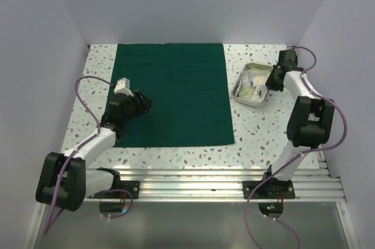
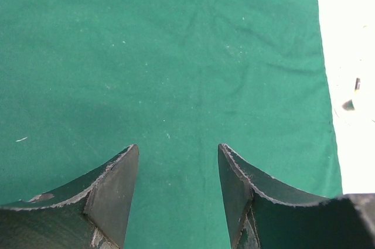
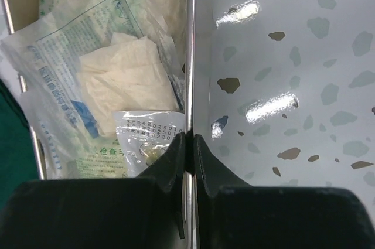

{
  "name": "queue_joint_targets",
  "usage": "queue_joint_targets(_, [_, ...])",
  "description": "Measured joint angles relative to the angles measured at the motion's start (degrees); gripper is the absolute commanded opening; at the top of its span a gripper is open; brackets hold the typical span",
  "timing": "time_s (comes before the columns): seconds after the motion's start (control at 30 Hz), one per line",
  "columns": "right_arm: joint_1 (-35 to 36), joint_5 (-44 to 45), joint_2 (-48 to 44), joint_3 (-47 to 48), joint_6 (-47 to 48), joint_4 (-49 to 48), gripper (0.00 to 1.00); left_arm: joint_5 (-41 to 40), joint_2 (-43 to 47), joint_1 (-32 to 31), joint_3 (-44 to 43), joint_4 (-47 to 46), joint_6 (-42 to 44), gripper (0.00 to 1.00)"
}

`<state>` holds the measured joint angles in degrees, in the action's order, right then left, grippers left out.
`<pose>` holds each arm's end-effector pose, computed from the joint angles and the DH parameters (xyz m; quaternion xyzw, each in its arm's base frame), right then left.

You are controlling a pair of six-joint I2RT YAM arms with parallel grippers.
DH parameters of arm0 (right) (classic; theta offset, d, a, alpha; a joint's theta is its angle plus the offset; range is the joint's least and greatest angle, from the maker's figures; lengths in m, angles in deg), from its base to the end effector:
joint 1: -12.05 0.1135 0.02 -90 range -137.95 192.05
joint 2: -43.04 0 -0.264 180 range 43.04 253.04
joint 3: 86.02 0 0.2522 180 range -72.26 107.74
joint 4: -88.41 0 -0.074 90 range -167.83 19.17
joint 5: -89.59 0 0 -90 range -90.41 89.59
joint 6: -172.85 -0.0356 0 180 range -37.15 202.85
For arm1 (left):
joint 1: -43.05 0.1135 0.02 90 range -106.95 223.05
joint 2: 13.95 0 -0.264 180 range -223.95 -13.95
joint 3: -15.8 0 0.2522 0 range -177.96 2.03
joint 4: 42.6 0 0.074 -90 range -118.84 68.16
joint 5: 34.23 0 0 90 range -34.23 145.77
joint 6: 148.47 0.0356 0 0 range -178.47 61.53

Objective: Prepare the surgical pack

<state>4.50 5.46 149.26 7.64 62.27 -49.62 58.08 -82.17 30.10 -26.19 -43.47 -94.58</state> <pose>0.3994 -0.0566 0.2230 0.2463 0.9189 -0.0139 0.3078 0.2407 -0.0568 0.2003 -0.1590 0.8299 -0.2374 0.4792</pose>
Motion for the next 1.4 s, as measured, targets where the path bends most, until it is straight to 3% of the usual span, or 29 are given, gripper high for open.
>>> queue_joint_targets(1.13, [0.42,-10.88,-20.81,-15.04,-8.92,-1.88,0.0,0.46,0.55,-0.74,0.7,-1.16,0.0,0.61])
queue_joint_targets(1.27, [3.06,-10.14,-22.64,-17.53,-11.52,-3.28,0.0,0.46,0.57,-0.74,0.72,-1.14,-0.02,0.61])
queue_joint_targets(1.4, [10.84,-6.56,-23.85,-21.29,-15.58,-6.71,0.0,0.39,0.87,-0.74,0.76,-1.14,-0.02,0.61])
